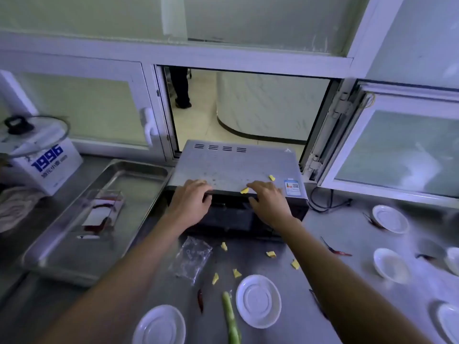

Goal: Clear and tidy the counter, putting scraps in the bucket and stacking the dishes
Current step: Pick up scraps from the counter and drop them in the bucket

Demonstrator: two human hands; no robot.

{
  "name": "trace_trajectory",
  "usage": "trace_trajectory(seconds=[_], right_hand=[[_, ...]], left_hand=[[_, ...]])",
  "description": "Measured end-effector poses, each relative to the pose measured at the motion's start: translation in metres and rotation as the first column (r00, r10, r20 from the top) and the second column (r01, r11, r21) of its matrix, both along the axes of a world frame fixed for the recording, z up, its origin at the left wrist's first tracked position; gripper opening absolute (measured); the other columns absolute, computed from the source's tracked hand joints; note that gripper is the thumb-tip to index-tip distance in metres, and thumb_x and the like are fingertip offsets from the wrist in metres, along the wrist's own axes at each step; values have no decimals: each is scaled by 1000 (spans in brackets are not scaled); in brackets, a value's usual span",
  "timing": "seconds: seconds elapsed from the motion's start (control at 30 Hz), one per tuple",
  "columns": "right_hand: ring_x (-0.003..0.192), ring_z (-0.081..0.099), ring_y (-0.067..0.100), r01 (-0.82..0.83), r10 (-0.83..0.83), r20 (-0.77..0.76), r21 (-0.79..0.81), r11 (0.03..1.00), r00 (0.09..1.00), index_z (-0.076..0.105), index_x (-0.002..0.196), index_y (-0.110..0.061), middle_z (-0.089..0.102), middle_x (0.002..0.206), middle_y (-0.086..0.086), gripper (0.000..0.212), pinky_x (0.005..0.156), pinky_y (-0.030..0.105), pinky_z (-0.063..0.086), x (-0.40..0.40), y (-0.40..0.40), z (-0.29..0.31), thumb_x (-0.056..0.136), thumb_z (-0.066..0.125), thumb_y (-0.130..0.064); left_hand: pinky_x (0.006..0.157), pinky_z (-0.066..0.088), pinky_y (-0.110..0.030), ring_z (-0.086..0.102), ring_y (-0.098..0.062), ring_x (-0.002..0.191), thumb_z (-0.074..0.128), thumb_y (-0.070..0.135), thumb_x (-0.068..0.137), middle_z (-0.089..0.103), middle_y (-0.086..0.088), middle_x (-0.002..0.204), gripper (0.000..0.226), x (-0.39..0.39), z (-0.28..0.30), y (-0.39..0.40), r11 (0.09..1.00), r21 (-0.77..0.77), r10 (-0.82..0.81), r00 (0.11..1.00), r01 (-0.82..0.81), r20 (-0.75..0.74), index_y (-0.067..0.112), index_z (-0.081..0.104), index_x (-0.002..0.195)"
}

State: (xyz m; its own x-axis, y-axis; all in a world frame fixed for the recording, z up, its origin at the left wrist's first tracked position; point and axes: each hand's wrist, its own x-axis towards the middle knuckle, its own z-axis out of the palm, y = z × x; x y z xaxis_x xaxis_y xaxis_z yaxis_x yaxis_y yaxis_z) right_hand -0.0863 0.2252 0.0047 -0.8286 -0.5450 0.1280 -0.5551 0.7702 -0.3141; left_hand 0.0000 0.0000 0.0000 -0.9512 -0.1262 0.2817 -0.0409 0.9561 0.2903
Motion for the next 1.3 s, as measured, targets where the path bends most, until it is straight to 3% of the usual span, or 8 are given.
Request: trace_trajectory(seconds=[0.17,0.4,0.63,0.9,1.13,1.3], right_hand=[[134,40,27,55,-45,-70,140,989,996,54,138,-23,48,150,-1,42,102,41,34,-5,-16,-13,97,53,-19],[128,44,26,69,-32,-171,212,975,985,60,131,-26,55,141,-3,34,97,40,33,-10,-20,-24,98,52,-22],[115,56,33,79,-61,-226,68,995,972,71,110,-14,66,126,5,19,90,44,40,-8,-26,-30,93,63,-18],[94,59,32,64,-52,-307,28,998,950,72,93,-14,71,104,2,5,80,42,44,-6,-32,-33,90,68,-13],[77,58,30,67,-83,-400,-55,996,913,68,80,-15,70,85,0,12,71,40,46,-1,-34,-36,85,70,-4],[77,60,29,67,-108,-399,-115,991,911,69,78,-14,70,82,-1,11,71,40,46,8,-40,-35,87,69,-7]], left_hand=[[90,49,-44,54,-21,113,66,27,89,65,4,119,25,-10,-15,-9,999,-36,-36,999,36,-7,20,70,112],[91,48,-49,51,-24,116,64,23,89,62,0,123,27,-24,-19,-30,1000,-30,1,999,-2,-39,18,66,115],[81,48,-43,54,-22,107,64,22,88,63,7,115,22,-28,-24,-43,997,-72,5,999,-8,-45,24,64,110],[77,45,-40,55,-21,101,67,23,88,68,8,105,21,-37,-26,-51,997,-78,-33,998,28,-59,23,70,108],[77,44,-42,53,-22,96,70,37,88,64,4,95,27,-44,-27,-55,994,-94,-61,997,56,-50,21,72,109],[81,41,-41,51,-22,101,69,39,89,63,5,99,29,-49,-25,-54,996,-71,-56,998,55,-14,22,71,111]])
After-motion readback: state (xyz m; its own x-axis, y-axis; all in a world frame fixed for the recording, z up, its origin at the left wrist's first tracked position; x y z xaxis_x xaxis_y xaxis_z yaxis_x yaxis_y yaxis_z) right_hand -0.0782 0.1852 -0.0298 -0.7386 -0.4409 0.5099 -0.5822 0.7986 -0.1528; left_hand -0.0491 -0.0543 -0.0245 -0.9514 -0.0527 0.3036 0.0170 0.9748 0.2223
